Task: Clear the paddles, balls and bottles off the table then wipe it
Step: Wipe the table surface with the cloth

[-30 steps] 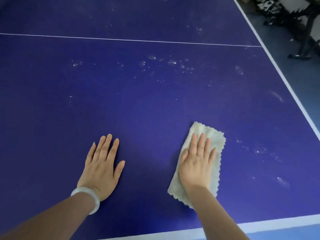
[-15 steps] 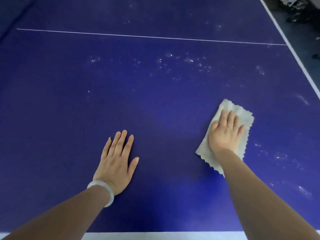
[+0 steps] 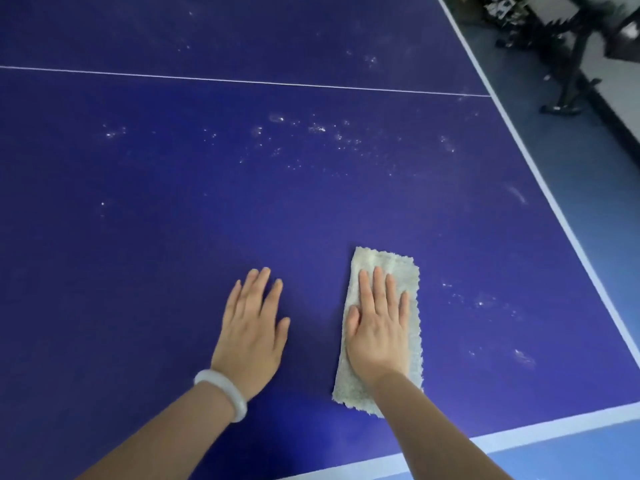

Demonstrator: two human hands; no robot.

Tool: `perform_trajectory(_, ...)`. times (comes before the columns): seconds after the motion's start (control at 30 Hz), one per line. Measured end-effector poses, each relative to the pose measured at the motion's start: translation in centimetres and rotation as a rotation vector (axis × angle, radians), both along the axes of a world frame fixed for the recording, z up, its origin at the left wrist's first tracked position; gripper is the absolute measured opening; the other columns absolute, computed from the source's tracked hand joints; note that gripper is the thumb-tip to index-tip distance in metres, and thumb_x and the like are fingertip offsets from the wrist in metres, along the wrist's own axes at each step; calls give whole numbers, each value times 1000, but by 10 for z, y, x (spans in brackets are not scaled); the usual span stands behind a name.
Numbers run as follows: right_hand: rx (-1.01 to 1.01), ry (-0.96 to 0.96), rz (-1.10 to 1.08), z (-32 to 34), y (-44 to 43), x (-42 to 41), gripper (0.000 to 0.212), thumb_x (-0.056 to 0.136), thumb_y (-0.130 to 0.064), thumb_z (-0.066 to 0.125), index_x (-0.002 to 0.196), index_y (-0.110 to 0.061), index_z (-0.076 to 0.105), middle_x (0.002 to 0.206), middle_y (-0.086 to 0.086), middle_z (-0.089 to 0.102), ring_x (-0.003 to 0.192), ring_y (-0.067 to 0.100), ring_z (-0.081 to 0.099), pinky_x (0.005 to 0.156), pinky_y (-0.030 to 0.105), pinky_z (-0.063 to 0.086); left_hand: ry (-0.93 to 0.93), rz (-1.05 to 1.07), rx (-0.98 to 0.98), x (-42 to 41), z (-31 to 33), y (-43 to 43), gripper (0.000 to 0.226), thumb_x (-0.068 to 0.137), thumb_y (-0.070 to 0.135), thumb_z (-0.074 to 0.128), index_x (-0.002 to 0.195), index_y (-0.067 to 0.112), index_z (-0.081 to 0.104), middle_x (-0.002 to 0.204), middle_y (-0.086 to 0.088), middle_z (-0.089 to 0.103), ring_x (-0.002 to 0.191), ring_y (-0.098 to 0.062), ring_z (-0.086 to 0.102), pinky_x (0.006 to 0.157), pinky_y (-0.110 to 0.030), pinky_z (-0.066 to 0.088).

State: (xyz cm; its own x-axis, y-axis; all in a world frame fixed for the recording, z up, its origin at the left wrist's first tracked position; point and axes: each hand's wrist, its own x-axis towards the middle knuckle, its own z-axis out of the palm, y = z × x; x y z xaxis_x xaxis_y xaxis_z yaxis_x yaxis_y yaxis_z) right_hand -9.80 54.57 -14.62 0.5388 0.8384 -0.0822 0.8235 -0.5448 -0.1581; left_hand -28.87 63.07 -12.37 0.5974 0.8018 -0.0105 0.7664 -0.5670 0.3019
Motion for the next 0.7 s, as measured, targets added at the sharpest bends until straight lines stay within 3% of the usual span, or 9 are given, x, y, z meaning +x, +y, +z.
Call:
perform_trajectory(0.13,28,3,-8,-1,1,1,62,97,-36,15,158,-25,10,166,-2,2,153,16,-6,122,46,-1,32,-30,-14,72,-7,-5,61,98,38,27,146,4,42,155,-19,34,146,-33,28,119,-48,22)
perform_trajectory(0.23,27,3,86,1,-7,10,62,98,-36,18,159,-26,9,166,-3,0,153,16,-7,122,45,-1,124,-32,-13,82,-15,-11,63,100,40,20,151,4,33,158,-20,28,148,-34,22,119,-53,22)
perform_trajectory(0.37,-8,-50,233,2,-29,64,60,100,-35,21,159,-27,11,166,-5,1,153,17,-2,123,45,3,148,-24,17,83,-15,-12,64,100,42,21,151,4,33,157,-19,29,148,-34,22,119,-53,21)
perform_trajectory(0.47,2,-43,-87,0,-24,112,64,95,-39,11,158,-28,9,165,-6,2,153,17,1,123,46,3,170,-18,19,85,-15,-12,67,100,46,20,152,5,30,159,-18,26,149,-34,20,120,-53,19)
perform_trajectory(0.57,28,-17,-371,-1,2,104,68,92,-42,2,158,-24,4,166,0,0,153,19,-4,123,48,-1,180,-20,16,86,-16,-12,68,99,47,23,152,4,29,159,-19,26,149,-35,20,119,-54,19)
perform_trajectory(0.63,50,-23,-265,0,17,73,67,95,-41,5,159,-22,5,166,2,-1,153,21,-5,123,48,-2,187,-24,23,87,-16,-12,69,99,47,23,152,4,30,158,-20,27,149,-35,21,119,-54,20)
perform_trajectory(0.7,41,-18,31,0,21,53,63,98,-38,13,159,-22,10,166,1,1,153,20,-5,123,47,-1,193,-24,23,88,-16,-12,69,99,47,23,151,3,32,158,-20,27,149,-35,21,118,-55,22)
